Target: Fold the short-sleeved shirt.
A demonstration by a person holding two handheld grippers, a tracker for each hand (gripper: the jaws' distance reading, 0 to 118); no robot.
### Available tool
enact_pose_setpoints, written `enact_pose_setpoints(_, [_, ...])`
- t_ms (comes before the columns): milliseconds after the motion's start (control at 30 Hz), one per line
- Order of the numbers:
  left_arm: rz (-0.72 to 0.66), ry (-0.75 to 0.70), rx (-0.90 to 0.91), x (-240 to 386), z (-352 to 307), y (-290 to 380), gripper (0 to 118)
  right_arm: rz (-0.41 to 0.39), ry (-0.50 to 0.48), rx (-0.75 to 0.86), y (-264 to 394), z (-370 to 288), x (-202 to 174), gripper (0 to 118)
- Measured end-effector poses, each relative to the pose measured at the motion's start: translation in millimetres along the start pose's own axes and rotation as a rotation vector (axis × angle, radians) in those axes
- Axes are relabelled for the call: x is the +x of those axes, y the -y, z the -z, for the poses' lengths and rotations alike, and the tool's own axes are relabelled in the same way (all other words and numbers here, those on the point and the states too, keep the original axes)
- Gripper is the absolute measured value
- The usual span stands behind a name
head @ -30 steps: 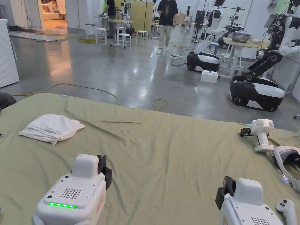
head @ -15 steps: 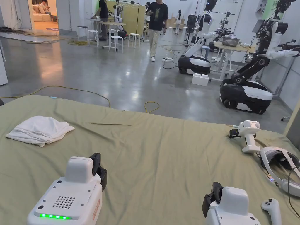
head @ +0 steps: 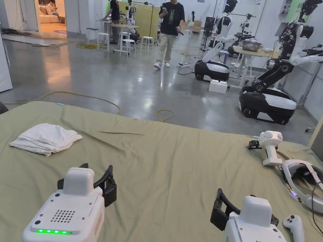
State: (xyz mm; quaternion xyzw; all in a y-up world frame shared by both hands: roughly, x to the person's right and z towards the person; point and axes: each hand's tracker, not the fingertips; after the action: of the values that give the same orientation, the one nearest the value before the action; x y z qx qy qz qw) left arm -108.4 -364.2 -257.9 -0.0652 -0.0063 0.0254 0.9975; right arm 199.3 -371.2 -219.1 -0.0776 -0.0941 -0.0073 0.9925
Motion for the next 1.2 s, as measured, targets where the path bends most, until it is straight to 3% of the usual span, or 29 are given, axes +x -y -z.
enact_pose_setpoints(67, [0.000,-0.001,0.001,-2,-1,1,68,-0.011,0.020,0.006,0,-1,-1,84])
enact_pose_setpoints(133, [0.013,-0.014,0.002,-4,-1,1,81,-0.013,0.026,0.005,0,-1,0,98])
enact_pose_setpoints(200, [0.017,-0.020,0.001,-6,-1,2,96,-0.011,0.033,0.002,1,-1,0,101])
enact_pose_setpoints(333, [-0.004,0.006,-0.008,-12,-2,6,102,-0.009,0.039,-0.002,4,-1,1,101])
enact_pose_setpoints(533, [-0.048,0.045,-0.036,-17,-2,8,103,0.046,-0.028,-0.010,5,-2,7,108])
enact_pose_setpoints(800, [-0.058,0.043,-0.049,-16,2,8,103,0.084,0.005,-0.054,0,11,6,109])
enact_pose_setpoints(1067, [-0.013,-0.088,-0.035,-14,7,10,104,0.150,0.114,-0.137,-9,24,8,109])
enact_pose_setpoints(1200, [-0.029,-0.081,-0.037,-18,8,8,104,0.172,0.146,-0.153,-13,28,11,109])
